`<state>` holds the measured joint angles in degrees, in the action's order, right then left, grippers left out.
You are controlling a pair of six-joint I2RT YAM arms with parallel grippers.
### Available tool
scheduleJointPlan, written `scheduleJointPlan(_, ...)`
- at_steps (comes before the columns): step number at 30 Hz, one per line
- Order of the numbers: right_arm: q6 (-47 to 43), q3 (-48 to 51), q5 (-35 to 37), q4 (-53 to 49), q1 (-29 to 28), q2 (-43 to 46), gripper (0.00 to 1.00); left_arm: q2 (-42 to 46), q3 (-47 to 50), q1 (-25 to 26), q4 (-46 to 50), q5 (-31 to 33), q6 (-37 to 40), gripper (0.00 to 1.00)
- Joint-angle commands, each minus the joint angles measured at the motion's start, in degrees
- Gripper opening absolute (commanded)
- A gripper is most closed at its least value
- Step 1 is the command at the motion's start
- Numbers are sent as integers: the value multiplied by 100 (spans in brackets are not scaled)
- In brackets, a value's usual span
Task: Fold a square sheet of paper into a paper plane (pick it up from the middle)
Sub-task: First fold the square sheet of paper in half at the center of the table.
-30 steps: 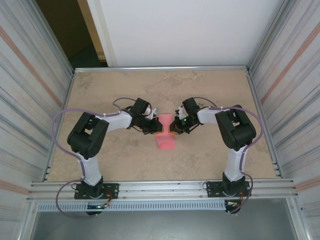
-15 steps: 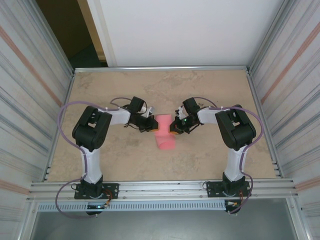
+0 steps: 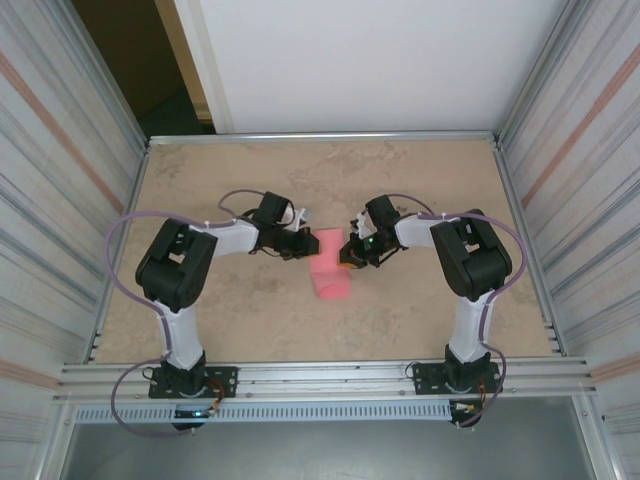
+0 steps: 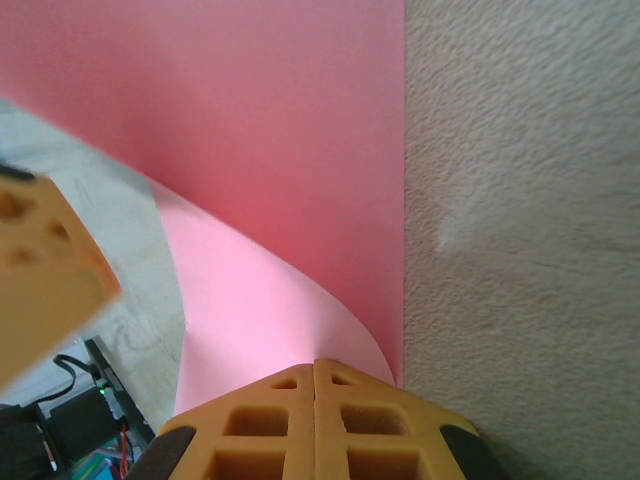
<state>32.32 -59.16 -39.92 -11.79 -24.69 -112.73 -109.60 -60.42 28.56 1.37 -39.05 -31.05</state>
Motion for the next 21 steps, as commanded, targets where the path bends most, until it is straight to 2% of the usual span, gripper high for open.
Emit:
scheduleJointPlan(1, -35, 580, 1751, -1220, -15, -916, 0, -333, -195, 20, -180, 6, -190, 8)
scheduleJointPlan(6, -31, 600, 1755, -1197, -38, -943, 0, -645, -394, -131, -6, 98, -13, 8)
scheduleJointPlan(15, -41, 644, 1923, -1182, -90, -965, 0, -890, -643, -851, 746, 328, 476, 9)
scheduleJointPlan(21, -23, 646, 1917, -1159, -98, -980, 0, -537, -718, -1051, 739, 124, 528, 8)
